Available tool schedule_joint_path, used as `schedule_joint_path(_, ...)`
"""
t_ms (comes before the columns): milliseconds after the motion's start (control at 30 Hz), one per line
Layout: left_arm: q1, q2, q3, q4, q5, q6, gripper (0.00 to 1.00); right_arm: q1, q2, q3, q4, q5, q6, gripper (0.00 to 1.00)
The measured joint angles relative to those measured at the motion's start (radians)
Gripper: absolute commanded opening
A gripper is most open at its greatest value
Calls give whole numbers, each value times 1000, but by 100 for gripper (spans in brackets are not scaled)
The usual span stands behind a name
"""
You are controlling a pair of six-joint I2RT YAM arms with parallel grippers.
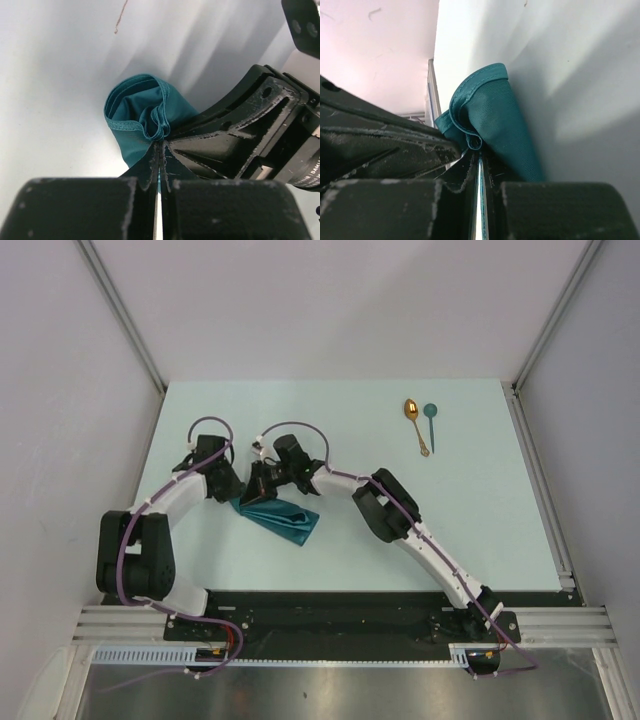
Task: Fold the napkin into a case and place the utensils inside
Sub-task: Grasp the top corner of the smaller rectangle folded napkin from the folded napkin.
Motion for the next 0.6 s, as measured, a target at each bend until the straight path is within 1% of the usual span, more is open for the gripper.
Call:
schedule_joint_path(67, -6, 0, -2, 3, 0, -4, 0, 0, 3, 3, 5, 2, 1, 8)
schedule_joint_path(233, -14, -6, -16, 11, -12, -12, 0, -4, 26, 46, -8, 10, -4, 15)
schedule_joint_path(367, -18, -22, -38, 12, -31, -14, 0, -6, 46, 84, -16, 8, -4, 17)
schedule_joint_path(467, -18, -25, -39, 13, -43, -14, 0, -5, 32, 43, 31, 7, 14, 20)
schedule_joint_path(500, -19, -25, -39, 12, -48, -15, 0, -6, 1, -15, 49, 11, 14, 20)
schedule_joint_path(600, -20, -25, -39, 12, -54, -15, 0, -13, -53, -93, 35, 15, -3, 20)
